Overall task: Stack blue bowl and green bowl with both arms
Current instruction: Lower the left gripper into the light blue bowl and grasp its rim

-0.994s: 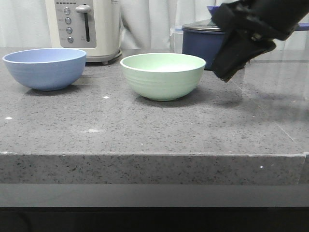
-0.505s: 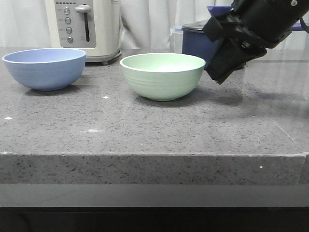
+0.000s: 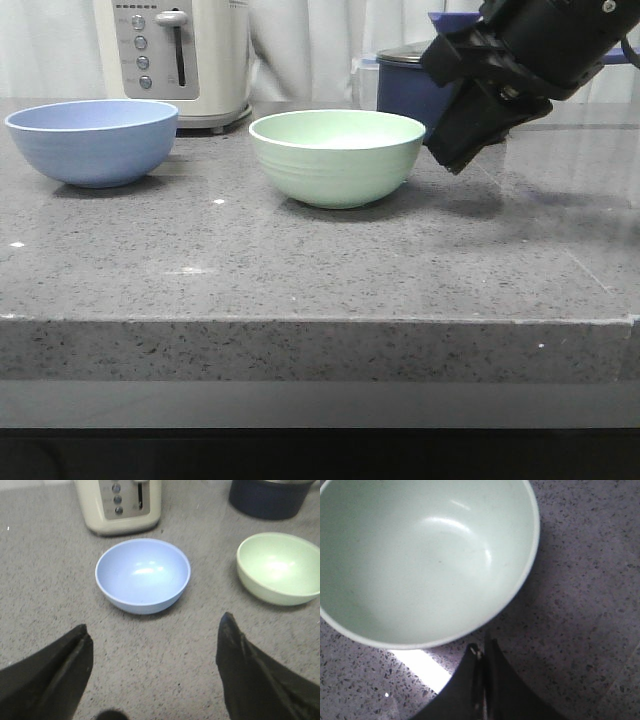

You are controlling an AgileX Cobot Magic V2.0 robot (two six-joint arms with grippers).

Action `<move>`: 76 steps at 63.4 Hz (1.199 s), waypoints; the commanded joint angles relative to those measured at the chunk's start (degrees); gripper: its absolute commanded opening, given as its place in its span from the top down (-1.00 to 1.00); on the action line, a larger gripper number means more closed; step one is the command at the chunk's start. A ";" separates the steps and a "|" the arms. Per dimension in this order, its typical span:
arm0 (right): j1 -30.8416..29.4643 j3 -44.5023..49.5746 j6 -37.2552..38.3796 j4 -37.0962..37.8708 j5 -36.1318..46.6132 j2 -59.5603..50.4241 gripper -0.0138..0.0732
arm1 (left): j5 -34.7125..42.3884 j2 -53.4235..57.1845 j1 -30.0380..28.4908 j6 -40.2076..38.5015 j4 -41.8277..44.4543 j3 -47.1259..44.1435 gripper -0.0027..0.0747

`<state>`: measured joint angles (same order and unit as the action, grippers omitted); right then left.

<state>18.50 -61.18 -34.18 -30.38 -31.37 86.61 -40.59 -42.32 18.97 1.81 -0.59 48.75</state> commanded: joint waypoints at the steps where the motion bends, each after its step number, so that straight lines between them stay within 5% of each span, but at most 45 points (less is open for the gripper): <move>1: -0.01 -1.32 -0.57 -1.61 2.25 -2.06 0.83 | 0.49 -4.44 0.28 -0.57 0.90 5.21 -0.39; 12: -0.01 -1.32 -0.57 -1.61 2.25 -2.06 0.83 | -4.21 -14.75 -0.16 -1.12 1.54 12.08 -0.39; 41: -0.01 -1.32 -0.57 -1.61 2.25 -2.06 0.83 | -6.89 -37.39 -13.16 -1.46 -9.52 27.68 -0.39; 76: -0.01 -1.32 -0.57 -1.61 2.13 -2.06 0.83 | -3.57 -53.18 -13.40 -1.81 -12.32 32.35 -0.39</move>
<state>18.50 -61.18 -34.18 -30.48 -31.37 86.61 -47.32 -97.25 5.62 0.51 -11.11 79.05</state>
